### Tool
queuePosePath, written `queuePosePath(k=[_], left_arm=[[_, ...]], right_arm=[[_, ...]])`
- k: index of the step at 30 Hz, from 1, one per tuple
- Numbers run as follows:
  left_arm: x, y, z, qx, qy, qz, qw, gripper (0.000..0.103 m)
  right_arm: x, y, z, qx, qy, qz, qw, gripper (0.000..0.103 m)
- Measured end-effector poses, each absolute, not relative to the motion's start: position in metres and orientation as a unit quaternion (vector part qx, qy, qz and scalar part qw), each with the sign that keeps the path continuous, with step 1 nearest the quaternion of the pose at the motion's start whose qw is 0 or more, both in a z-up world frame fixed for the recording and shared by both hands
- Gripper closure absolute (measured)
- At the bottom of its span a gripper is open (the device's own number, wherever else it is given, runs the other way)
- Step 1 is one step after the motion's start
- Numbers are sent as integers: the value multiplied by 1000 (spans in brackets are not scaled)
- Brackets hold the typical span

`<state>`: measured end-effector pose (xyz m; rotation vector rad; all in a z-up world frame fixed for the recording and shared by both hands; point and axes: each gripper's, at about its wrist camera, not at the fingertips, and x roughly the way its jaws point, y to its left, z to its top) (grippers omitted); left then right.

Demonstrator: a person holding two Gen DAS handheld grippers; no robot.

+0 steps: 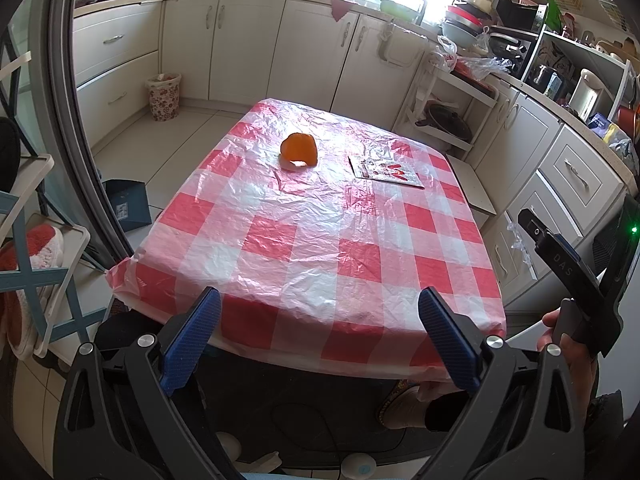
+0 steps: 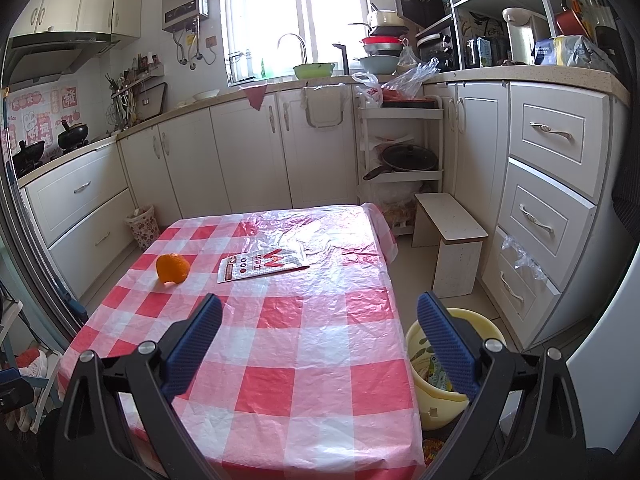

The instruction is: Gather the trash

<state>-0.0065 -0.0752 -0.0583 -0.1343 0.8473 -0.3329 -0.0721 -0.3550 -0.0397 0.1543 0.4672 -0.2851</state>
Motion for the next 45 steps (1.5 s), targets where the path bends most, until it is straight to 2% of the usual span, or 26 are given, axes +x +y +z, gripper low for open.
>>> queuePosePath(k=[45], left_arm=[[-7,-76,-58,-64,410,-160,896,8]], right_arm=[[-76,-360,-36,76,228,-143,960,9]])
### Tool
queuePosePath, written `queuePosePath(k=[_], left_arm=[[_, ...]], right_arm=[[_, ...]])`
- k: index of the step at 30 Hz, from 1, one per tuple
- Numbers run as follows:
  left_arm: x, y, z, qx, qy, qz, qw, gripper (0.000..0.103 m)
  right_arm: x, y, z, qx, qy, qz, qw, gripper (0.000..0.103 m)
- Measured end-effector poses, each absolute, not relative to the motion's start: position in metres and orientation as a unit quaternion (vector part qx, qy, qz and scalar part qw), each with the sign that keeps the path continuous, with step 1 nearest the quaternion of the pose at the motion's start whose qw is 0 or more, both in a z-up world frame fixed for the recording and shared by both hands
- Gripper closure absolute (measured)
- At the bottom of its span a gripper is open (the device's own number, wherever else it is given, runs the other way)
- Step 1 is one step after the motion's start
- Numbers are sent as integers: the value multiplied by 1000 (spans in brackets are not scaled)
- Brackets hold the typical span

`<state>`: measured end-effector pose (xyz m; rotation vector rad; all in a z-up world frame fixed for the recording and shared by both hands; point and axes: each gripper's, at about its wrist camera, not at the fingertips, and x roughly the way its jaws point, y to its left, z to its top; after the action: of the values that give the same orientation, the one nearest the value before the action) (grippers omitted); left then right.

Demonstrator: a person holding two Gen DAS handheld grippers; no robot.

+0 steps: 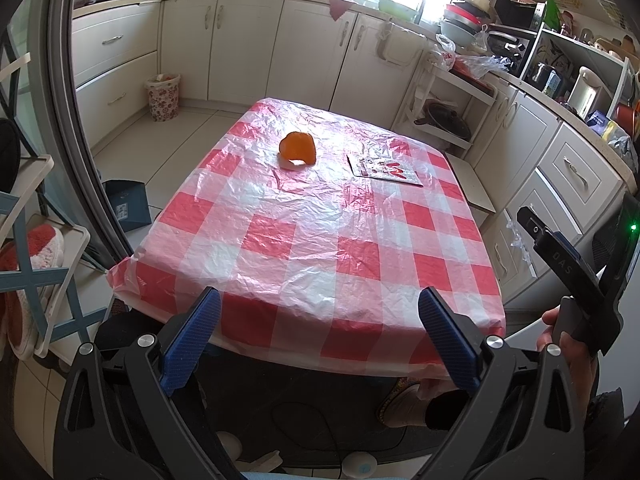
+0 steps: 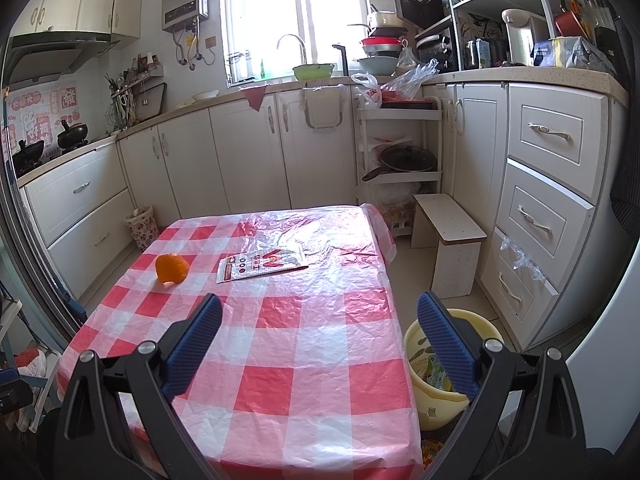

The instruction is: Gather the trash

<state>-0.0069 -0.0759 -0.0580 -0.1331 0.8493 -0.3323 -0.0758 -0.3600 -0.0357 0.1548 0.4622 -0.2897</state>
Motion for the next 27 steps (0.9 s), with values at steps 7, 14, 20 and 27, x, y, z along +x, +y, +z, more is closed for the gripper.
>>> queuePosePath(k=[7,14,20,27], left_arm=[[-8,-74,-60,-66,411,-160,895,8],[-8,-74,-60,-66,411,-160,895,8],[-8,-73,-60,-66,411,-159,895,8],[-10,-71,-61,-66,411,-159,895,8]], right_arm=[[-76,-360,-35,77,227,-143,960,9],[-76,-360,-35,76,227,-143,960,9],[-76,-360,-35,76,227,-143,960,9],[-76,-359,-36,76,226,-144,960,9]])
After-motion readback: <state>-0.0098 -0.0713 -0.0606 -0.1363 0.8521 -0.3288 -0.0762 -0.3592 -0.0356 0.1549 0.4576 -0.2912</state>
